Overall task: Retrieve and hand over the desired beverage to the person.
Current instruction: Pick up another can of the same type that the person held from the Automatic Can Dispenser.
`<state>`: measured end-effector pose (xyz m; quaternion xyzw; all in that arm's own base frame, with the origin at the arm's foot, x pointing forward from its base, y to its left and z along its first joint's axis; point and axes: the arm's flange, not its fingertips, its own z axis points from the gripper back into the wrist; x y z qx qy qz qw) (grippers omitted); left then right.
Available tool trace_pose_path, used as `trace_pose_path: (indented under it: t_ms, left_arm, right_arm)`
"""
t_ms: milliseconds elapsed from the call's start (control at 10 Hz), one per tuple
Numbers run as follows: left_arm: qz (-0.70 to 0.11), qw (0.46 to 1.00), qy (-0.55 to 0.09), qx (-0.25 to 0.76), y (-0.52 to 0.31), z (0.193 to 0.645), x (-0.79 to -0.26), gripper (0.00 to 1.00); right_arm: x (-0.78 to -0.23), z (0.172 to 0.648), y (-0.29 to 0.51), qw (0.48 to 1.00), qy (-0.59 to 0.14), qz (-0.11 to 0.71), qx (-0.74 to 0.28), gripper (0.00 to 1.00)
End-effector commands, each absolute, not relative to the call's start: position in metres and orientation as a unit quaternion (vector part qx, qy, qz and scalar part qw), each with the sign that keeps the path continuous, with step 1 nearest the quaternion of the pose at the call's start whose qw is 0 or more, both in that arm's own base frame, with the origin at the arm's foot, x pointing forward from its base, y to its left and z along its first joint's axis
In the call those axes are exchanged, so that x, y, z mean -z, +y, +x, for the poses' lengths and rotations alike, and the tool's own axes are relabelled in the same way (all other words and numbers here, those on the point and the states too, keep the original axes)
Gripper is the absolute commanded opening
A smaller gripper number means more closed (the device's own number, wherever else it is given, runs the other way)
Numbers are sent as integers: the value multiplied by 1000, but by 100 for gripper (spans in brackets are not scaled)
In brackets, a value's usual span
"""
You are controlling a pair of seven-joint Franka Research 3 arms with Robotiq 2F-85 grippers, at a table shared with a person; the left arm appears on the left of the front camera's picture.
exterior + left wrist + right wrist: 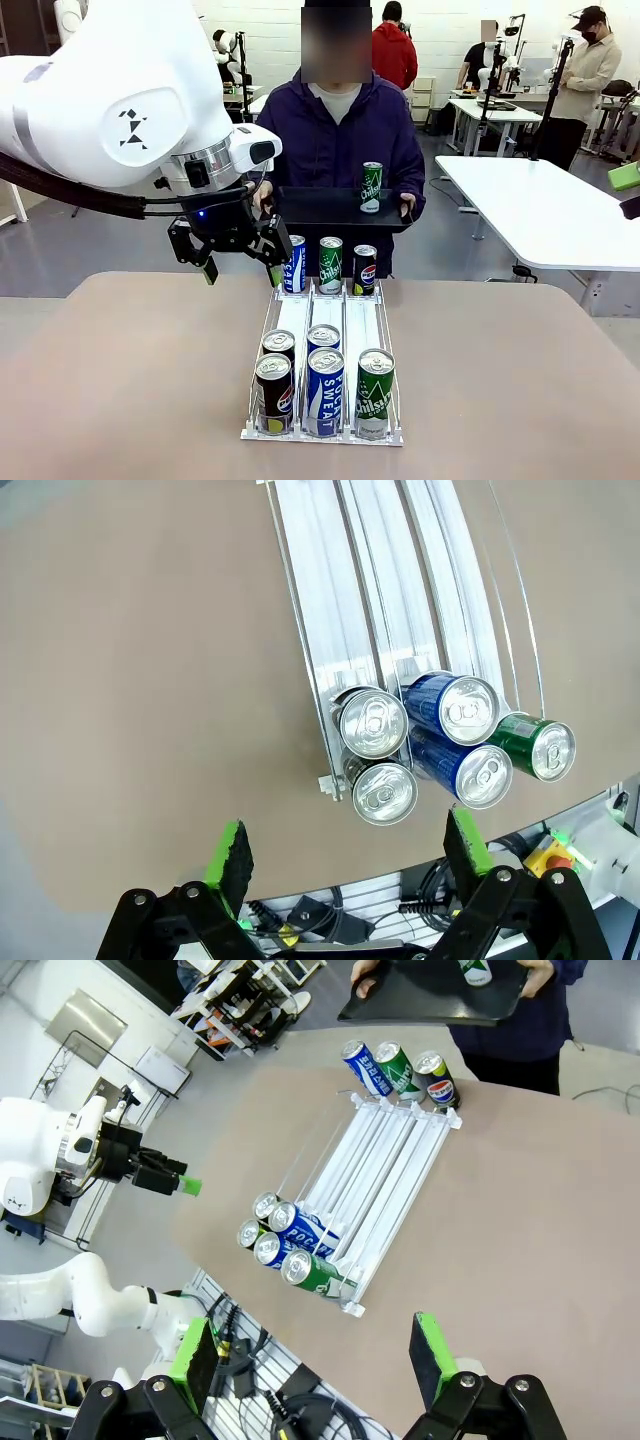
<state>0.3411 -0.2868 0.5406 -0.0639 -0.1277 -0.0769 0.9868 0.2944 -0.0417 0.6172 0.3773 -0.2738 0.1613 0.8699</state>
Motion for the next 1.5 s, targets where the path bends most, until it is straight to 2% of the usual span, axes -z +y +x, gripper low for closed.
trace_pose_path:
  t_ms: [0,400,800,1400]
  left_arm:
    - [-58,987,-137,65,-285,336,-538,100]
    - [-54,994,-72,57,-340,322,-511,100]
    - [-24,999,-48,0,-389,328,-482,100]
    - [-3,1000,-21,11,-425,333,-463,100]
  right_arm:
    - [-615,295,-42,872,-275,372,-162,100]
    - [-615,295,-42,872,-275,372,-162,100]
    - [-615,295,-42,872,-275,372,-162,100]
    - [-615,295,-42,872,-275,372,-162,100]
